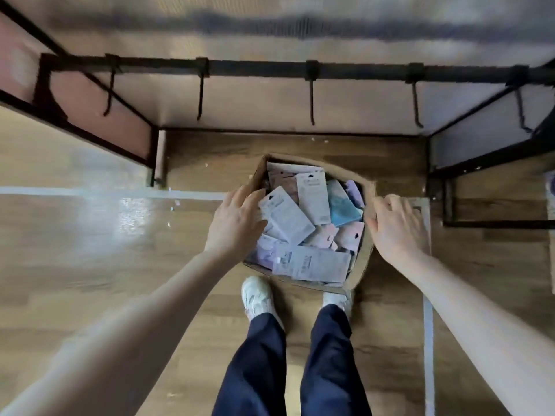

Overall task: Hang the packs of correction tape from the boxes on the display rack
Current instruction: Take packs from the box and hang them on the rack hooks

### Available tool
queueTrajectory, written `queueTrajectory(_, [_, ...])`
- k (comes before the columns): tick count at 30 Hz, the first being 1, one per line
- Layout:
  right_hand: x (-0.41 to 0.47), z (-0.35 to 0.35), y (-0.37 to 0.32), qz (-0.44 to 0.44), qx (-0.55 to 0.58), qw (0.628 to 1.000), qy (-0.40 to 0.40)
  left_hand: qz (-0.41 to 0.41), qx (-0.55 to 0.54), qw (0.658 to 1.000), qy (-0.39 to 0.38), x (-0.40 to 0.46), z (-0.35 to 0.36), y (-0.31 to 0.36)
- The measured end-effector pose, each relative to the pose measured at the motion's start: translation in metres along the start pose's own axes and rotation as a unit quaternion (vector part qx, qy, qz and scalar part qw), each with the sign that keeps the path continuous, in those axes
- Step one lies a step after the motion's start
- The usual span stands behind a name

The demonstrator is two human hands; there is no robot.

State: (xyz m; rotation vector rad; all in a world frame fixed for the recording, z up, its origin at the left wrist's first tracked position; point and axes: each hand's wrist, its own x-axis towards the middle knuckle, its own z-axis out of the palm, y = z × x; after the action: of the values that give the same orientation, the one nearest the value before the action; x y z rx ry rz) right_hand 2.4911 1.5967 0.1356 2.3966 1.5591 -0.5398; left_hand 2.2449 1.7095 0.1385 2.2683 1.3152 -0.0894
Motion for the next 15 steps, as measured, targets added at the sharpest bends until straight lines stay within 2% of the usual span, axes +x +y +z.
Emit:
queueTrajectory(8, [0.05, 0.132, 0.023, -0.012, -0.05, 0.996, -0.066, 0.074, 0.104, 0.989, -0.075, 0.045, 0.128, -0.056])
queueTrajectory(15, [0.087, 0.182, 0.026, -0.087, -0.094, 0.989, -0.078, 0.147, 0.265, 0.941, -0.149, 0.084, 0.179, -0.075])
